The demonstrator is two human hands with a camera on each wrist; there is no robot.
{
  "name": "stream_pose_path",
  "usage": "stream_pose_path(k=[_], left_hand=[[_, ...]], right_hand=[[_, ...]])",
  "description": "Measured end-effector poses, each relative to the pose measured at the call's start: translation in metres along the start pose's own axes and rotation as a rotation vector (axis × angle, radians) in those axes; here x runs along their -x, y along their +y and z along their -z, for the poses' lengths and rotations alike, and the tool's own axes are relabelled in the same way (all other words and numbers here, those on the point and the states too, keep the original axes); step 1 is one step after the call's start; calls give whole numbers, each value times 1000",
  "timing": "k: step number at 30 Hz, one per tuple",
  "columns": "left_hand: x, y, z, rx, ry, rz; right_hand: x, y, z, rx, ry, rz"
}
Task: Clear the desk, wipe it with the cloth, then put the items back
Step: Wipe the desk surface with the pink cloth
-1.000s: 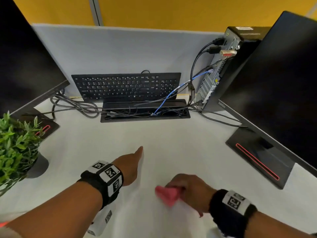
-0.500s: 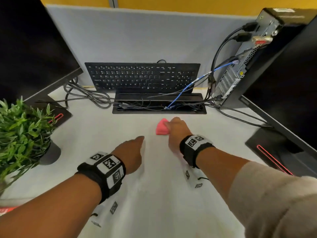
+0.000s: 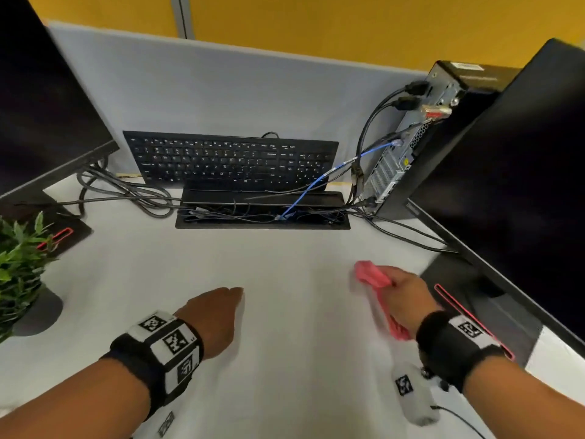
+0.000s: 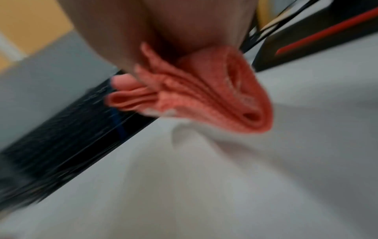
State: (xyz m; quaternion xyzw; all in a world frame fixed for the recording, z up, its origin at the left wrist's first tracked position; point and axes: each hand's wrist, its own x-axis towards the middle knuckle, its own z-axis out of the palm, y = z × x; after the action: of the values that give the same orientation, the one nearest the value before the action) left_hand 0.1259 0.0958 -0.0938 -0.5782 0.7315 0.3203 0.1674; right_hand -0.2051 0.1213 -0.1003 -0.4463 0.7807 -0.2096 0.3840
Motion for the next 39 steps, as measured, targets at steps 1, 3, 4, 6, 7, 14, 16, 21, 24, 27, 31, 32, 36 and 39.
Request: stream_pose_path(k=[1,3,4,6,7,14,16,21,24,27,31,32,36,39], left_hand=[[-2,3,1,-8,-7,1],[-5,9,3,-17,-6,8],[-6,11,4,-15,1,13],[-5,11,5,-5,25,18],[-3,9,6,-2,43,20],[8,-21,20,55,184,116],[11,-25,19,10,144,123],[17,-33,5,-86,68,150],[22,-40,-1,-145,20,143],[26,-45,1,-127,52,173],[38,-50,15,-8,210,248],[40,-51,21,3,234,255],[36,-42,47,71,364,227],[29,-27,61,56,392,152]], right_hand=[[-31,3,11,119,125,-44],[-76,-2,8,366,250,-131],[-91,-9,-5,443,270,-158],[-102,-37,-42,443,261,-148],[-100,-55,-65,409,239,-76],[7,-94,-144,325,-475,523],[23,-79,-117,255,-591,448],[-63,-79,-85,225,37,188],[-82,-110,-134,351,54,277],[-59,-138,-188,485,-152,525],[15,-125,-206,540,-451,915],[34,-114,-202,514,-556,973],[63,-77,-165,534,-819,980],[50,-83,-132,414,-693,819]])
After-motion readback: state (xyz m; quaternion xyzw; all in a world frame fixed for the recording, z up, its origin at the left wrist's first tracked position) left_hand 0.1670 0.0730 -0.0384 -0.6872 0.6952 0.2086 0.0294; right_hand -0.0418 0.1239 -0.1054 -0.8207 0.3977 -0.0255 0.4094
